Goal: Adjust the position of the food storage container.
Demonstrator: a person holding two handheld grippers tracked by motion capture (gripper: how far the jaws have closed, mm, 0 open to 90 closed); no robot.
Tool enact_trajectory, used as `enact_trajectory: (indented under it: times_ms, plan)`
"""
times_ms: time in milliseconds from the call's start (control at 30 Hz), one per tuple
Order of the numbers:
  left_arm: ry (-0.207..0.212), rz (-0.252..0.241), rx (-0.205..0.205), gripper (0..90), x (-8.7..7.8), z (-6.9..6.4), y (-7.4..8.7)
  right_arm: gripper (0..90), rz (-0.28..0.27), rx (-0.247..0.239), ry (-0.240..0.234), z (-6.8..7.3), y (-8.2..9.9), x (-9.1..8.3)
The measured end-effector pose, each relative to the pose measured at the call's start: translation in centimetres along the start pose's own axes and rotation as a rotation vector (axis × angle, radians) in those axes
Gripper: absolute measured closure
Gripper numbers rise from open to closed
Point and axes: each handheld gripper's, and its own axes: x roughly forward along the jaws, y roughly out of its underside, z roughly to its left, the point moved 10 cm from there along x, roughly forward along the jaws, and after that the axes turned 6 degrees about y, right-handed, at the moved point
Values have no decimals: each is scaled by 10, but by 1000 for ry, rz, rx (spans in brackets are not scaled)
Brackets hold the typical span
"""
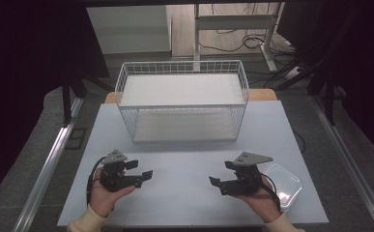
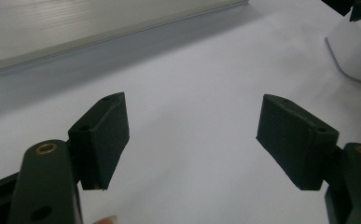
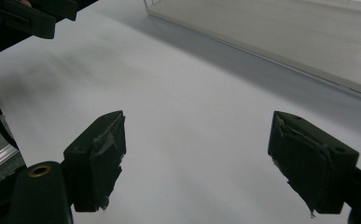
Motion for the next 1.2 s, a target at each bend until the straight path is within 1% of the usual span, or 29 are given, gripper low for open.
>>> enact_trajectory:
  times_ms: [133, 233, 500, 600, 733, 833, 933, 967, 1000, 1133, 1167, 1200]
  plan:
    - [5, 9, 3, 246, 1, -2, 1, 189, 15, 4, 14, -2, 3, 2]
    - [9, 14, 8, 246, 1, -3, 1, 190, 28, 23, 22, -3, 4, 3]
    - [10, 11, 5, 246, -1, -3, 0, 200, 34, 21, 29, -3, 5, 3]
    - [9, 13, 7, 245, -1, -2, 1, 206, 34, 18, 31, -4, 3, 0]
    - [8, 14, 5, 244, -2, -1, 1, 222, 7, 26, 44, -10, -2, -11]
    - [8, 14, 3, 245, -2, -1, 1, 229, 0, 35, 52, -14, -4, -15]
    - [7, 10, 3, 244, -3, 0, 0, 244, -8, 50, 77, -23, -5, -23]
    - [7, 10, 3, 244, -3, 0, 0, 244, -8, 50, 77, -23, -5, -23]
    - [7, 10, 4, 244, -3, 1, 0, 253, -12, 60, 89, -28, -5, -27]
    - [6, 11, 2, 244, -4, 1, 0, 271, -17, 72, 120, -38, -5, -35]
    - [6, 11, 2, 244, -4, 1, 0, 271, -17, 72, 120, -38, -5, -35]
    - [6, 10, 1, 244, -4, 1, 0, 278, -19, 74, 136, -45, -4, -40]
